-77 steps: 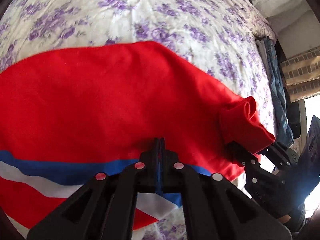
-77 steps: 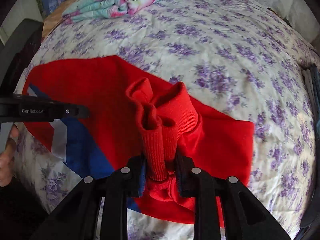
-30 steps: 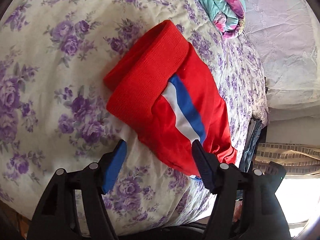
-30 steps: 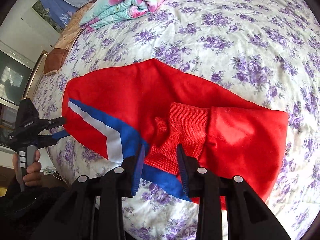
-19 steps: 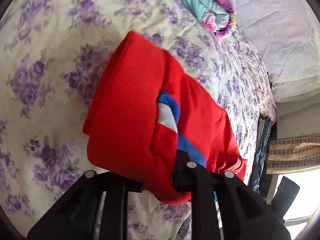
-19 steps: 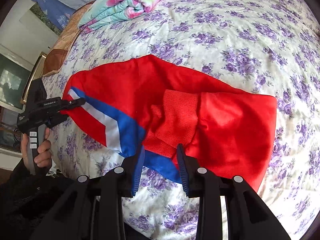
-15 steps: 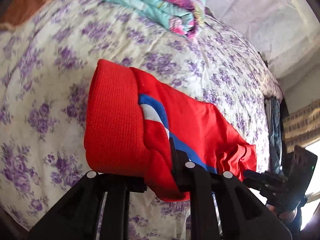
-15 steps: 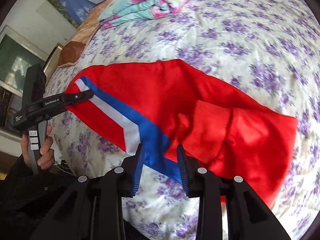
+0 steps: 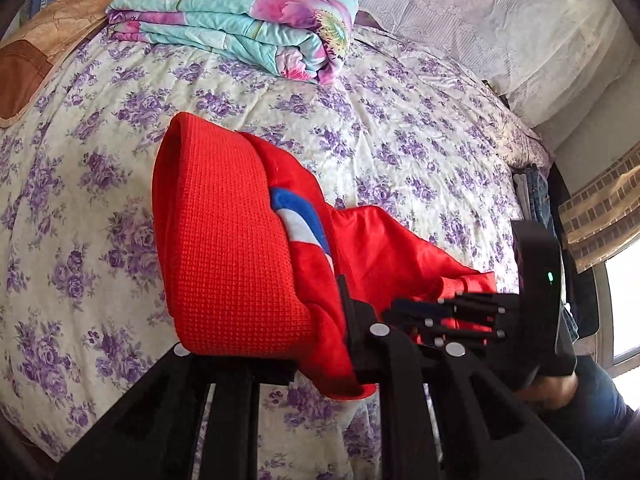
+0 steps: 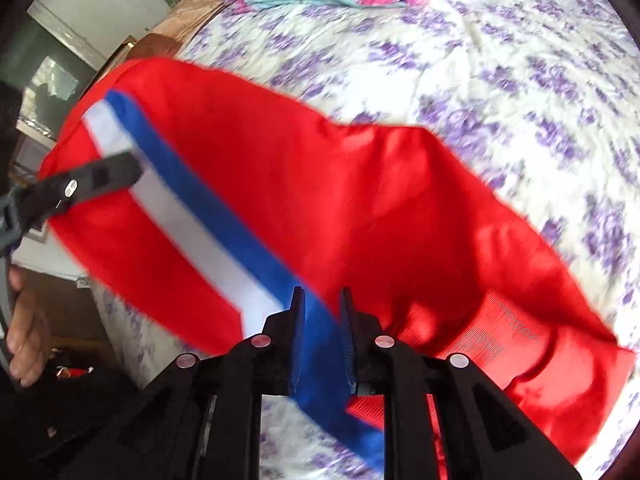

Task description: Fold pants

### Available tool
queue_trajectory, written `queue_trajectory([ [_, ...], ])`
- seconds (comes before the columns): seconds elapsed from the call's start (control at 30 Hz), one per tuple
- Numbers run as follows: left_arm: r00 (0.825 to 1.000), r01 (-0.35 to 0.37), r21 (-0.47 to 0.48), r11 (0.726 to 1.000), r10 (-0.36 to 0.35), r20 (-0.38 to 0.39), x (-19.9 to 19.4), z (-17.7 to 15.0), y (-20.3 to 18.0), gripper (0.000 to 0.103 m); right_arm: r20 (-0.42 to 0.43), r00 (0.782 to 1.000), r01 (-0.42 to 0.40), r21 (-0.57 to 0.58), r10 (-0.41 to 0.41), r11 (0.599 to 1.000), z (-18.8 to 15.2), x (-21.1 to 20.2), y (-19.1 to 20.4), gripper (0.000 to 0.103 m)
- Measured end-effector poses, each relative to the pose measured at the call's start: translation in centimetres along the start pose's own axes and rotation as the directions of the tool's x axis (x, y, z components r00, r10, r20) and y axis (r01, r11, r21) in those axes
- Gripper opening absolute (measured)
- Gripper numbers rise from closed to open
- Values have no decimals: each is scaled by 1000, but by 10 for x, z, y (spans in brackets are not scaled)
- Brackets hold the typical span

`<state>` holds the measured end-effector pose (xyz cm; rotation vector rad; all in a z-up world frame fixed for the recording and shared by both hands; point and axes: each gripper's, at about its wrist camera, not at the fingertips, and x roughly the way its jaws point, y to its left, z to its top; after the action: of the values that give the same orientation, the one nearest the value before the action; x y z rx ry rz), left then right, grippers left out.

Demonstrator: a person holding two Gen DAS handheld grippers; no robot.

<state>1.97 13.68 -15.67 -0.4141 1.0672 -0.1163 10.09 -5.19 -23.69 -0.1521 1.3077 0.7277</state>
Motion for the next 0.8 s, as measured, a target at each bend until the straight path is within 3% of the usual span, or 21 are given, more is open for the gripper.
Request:
queue_trajectory([
  [0.1,1000,-9,33,999,9,-2,-2,1,-11,14,-11,999,32,32,-32,999,20,26,-12,18],
  [0.17,1000,-13,70,997,13,-6,-4,2,-22,14,-16,1000,11,52,-10,999,23,34,-17,17],
  [0.23,1000,-25,125,992,26,-9,-5,3,-36,14,-29,999,-27,74,29,997,24,24,-21,17],
  [0.33,999,-44,236,971,49,-14,-4,3,-64,14,79,997,-26,87,19,996,16,-30,-37,17],
  [0.47,1000,1,412,911,12,-28,4,-3,-117,14,175,978,84,155,-111,984,-23,-101,-85,18],
  [0.57,993,110,531,840,-71,-93,23,-13,-166,14,197,960,141,281,-201,949,-67,-141,-124,19],
  [0.63,978,199,588,784,-120,-170,44,-24,-198,14,205,949,150,373,-240,916,-102,-160,-151,20],
  [0.7,945,302,611,732,-148,-291,78,-39,-227,14,198,941,158,461,-275,873,-137,-169,-179,20],
  [0.73,928,333,617,713,-130,-350,101,-49,-238,15,187,941,157,502,-284,850,-153,-166,-186,20],
  [0.8,895,319,634,705,-5,-445,157,-74,-249,17,156,947,143,577,-280,804,-182,-152,-199,20],
])
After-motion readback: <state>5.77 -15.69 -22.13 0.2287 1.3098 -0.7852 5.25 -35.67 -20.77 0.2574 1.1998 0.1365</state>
